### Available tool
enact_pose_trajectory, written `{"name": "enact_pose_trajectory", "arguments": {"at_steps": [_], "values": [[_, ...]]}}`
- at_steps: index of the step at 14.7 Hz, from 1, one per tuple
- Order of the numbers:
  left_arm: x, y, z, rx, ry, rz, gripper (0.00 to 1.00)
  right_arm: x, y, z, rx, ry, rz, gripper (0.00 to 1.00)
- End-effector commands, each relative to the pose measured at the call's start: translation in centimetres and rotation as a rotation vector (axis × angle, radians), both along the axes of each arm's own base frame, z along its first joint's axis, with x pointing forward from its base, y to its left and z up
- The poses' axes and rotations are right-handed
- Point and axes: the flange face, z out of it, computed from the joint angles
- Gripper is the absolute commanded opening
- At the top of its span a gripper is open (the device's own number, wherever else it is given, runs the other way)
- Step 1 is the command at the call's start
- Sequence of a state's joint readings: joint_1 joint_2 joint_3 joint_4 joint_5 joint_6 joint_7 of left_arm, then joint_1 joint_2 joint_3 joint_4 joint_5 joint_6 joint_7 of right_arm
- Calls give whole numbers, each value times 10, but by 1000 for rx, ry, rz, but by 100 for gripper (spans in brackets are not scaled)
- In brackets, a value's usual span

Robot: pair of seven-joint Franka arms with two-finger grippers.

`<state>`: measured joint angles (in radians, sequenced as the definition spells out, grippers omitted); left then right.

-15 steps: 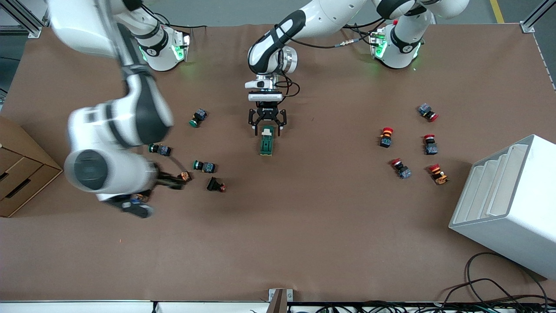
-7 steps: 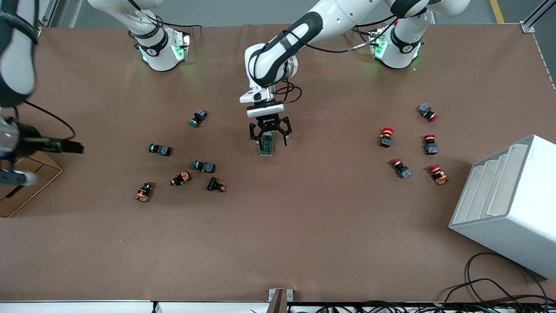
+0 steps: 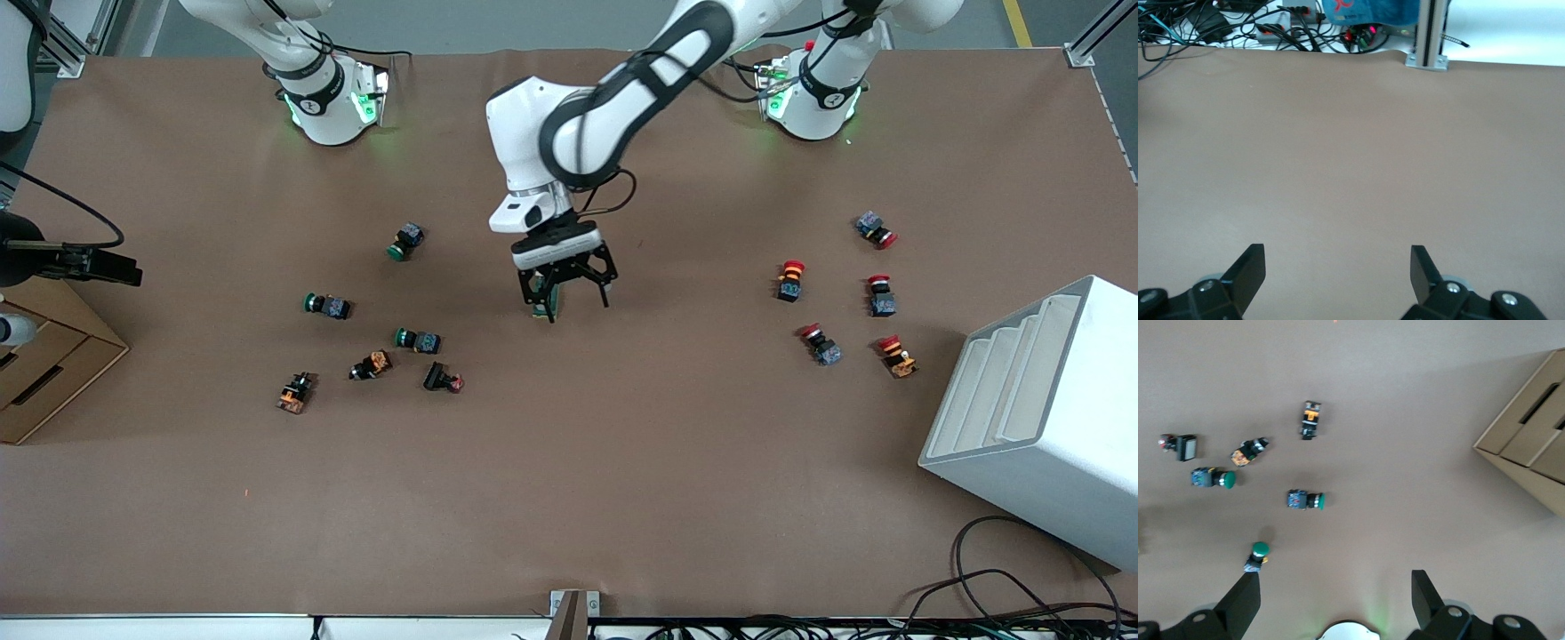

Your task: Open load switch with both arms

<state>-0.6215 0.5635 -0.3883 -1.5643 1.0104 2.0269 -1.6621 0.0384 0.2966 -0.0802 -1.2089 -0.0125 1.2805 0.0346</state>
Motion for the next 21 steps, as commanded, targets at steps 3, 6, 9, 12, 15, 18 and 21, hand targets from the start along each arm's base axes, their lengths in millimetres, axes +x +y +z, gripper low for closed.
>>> {"name": "enact_pose_trajectory", "arguments": {"at_steps": [3,6,9,12,15,18,21], "values": [[64,96,131,-67,164,-8,99,-24,-9,23,58,6,-10,100],[95,155,173,-97,253,59,100,-42,-7,27,43,-19,-1,100],[118,202,206,-85,325,40,100,-58,-1,32,32,-38,15,100],[135,256,235,-102,368,-2,100,-76,10,36,0,-67,45,100],[147,311,250,-93,414,-53,100,-97,6,46,3,-95,40,100],[145,361,276,-137,450,-137,100,-120,2,63,5,-124,30,100],[128,417,283,-107,584,-185,100,-122,0,67,4,-141,26,100]]}}
